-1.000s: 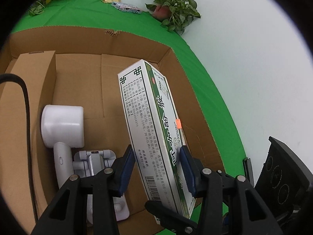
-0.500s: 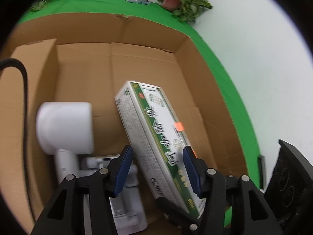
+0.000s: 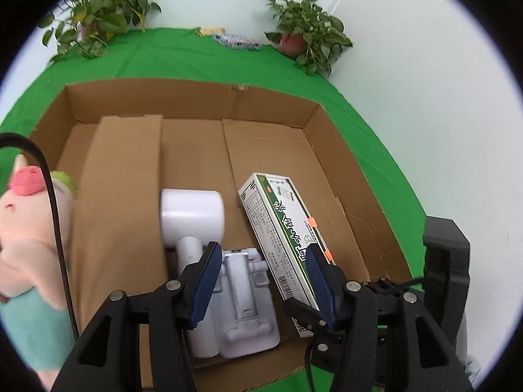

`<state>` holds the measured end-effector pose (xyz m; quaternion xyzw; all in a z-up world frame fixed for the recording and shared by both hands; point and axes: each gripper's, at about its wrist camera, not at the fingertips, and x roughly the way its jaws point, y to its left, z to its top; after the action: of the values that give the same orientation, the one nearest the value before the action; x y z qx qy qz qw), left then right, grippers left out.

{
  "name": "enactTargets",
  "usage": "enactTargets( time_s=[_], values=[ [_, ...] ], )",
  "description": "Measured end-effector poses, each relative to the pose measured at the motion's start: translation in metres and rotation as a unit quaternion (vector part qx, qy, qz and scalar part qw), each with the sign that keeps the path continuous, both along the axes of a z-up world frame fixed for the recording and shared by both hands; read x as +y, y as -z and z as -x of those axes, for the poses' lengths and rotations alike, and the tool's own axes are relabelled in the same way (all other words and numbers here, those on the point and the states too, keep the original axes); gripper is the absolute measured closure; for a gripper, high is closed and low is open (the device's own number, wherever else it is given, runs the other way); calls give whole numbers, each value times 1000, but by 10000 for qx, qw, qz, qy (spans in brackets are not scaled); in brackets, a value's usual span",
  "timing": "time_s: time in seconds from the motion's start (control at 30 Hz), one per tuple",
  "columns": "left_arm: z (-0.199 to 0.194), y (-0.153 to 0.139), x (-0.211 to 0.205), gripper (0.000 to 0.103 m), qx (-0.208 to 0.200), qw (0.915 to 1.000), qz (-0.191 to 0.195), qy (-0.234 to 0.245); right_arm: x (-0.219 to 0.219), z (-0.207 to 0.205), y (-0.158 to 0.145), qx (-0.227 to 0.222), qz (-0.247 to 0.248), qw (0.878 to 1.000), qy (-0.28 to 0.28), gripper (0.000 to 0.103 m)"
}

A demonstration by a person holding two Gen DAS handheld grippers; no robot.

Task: Organize objects
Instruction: 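Lower the medicine box beside the stand and open the left tool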

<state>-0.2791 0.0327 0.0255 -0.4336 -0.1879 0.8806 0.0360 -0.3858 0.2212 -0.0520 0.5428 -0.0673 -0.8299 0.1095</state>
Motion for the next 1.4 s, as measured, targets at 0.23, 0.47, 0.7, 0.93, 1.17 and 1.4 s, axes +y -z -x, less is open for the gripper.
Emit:
enactTargets(
  time_s=[0.23, 0.47, 0.7, 0.93, 1.17, 1.4],
  values=[
    [-47, -20, -9, 51, 549, 9946, 762, -449, -11, -13, -17, 316, -127, 9987, -373, 32],
    [-74, -15, -22, 50, 758, 9874, 1082, -865, -18, -39, -34, 1054, -1050, 9882, -360, 18],
    [-88, -4, -29, 50, 647, 9864, 1189, -931, 0, -14, -26, 570, -586, 9967, 22, 25],
    [-92, 3, -29, 50, 690, 9834, 1355, -991, 3, -3, -12, 143, -449, 9988, 155, 43],
    [-97, 15, -18, 50, 731, 9733, 1792, -1239, -12, -16, -17, 176, -428, 9989, -69, 35],
    [-105, 28, -12, 34, 1048, 9600, 2015, -1637, -28, -77, -44, 1717, -614, 9828, -293, 4]
  ],
)
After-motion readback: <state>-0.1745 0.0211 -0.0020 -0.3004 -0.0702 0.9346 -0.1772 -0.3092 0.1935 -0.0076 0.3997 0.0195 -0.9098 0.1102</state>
